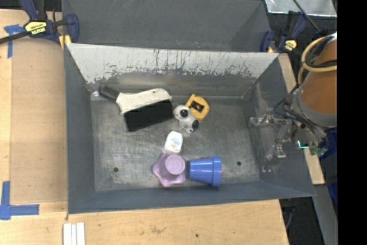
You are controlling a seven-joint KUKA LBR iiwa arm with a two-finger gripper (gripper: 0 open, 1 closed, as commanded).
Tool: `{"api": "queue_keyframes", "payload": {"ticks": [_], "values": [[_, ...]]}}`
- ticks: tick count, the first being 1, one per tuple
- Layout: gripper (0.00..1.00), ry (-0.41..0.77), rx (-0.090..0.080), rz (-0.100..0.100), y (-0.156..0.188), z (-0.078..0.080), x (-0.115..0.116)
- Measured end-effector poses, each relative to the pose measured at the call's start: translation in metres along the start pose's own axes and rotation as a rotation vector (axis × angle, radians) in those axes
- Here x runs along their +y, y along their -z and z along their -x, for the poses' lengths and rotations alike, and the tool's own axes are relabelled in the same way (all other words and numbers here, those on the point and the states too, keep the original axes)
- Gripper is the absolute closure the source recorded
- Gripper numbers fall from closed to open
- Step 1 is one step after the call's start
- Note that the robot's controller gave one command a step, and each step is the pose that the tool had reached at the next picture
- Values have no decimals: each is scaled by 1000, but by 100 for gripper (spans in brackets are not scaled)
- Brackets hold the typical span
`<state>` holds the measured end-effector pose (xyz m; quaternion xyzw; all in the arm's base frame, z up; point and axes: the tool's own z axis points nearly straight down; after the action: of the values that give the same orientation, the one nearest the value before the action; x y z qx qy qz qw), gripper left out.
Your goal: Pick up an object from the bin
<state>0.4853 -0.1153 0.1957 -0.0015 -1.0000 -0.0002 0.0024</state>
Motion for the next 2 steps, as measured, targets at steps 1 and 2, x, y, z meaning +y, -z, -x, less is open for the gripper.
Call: {"api": "queue_keyframes", "payload": {"ticks": [1,2], "values": [[0,1,-4,-1,2,1,0],[0,60,-7,0,0,1,-8]]}}
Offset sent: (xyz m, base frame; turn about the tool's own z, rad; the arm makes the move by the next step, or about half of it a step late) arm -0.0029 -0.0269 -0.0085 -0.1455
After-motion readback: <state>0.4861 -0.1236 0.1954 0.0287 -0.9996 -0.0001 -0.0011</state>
